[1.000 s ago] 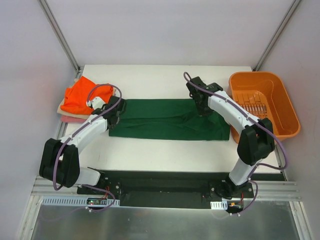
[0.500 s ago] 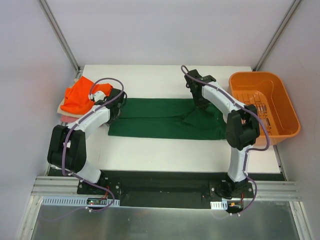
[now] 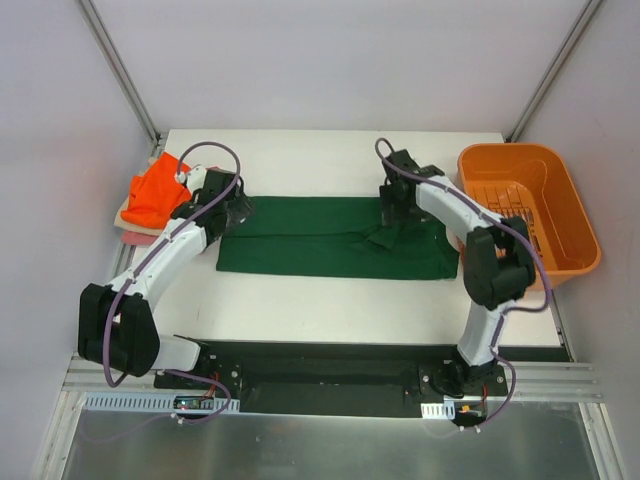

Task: Fold and stack the t-shirts
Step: Fold the other side of the tshirt into a rectangle

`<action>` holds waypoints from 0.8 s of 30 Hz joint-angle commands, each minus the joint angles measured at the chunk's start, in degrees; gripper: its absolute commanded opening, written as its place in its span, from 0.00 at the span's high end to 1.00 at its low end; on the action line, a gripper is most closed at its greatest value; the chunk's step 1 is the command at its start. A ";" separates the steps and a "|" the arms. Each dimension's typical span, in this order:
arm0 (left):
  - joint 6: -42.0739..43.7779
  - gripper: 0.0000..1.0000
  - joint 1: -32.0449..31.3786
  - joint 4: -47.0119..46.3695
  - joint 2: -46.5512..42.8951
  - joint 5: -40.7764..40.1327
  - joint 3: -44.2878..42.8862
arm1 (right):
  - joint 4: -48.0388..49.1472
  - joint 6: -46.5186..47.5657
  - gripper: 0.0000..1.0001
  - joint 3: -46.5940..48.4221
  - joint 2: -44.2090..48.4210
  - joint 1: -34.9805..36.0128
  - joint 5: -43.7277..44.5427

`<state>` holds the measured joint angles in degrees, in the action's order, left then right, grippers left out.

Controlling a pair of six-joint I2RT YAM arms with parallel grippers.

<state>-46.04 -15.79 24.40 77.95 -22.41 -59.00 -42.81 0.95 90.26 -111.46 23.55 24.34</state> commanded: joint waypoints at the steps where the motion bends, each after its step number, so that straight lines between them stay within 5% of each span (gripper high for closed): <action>1: 3.41 0.01 -1.34 -1.37 -2.19 6.15 3.71 | 12.63 -10.25 0.04 -16.30 14.85 0.09 -16.20; 7: 5.61 0.01 -2.05 -10.68 -2.55 14.93 10.48 | 24.78 -18.26 0.04 -26.36 17.68 0.00 -26.79; 24: 5.09 0.01 -1.70 -12.36 5.72 11.34 12.07 | 32.25 -19.58 0.04 -16.79 5.12 -0.17 -32.07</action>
<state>-41.80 -17.63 13.06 84.05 -10.52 -47.81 -16.21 -17.37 68.58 -104.09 23.55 -5.78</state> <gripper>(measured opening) 0.990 0.963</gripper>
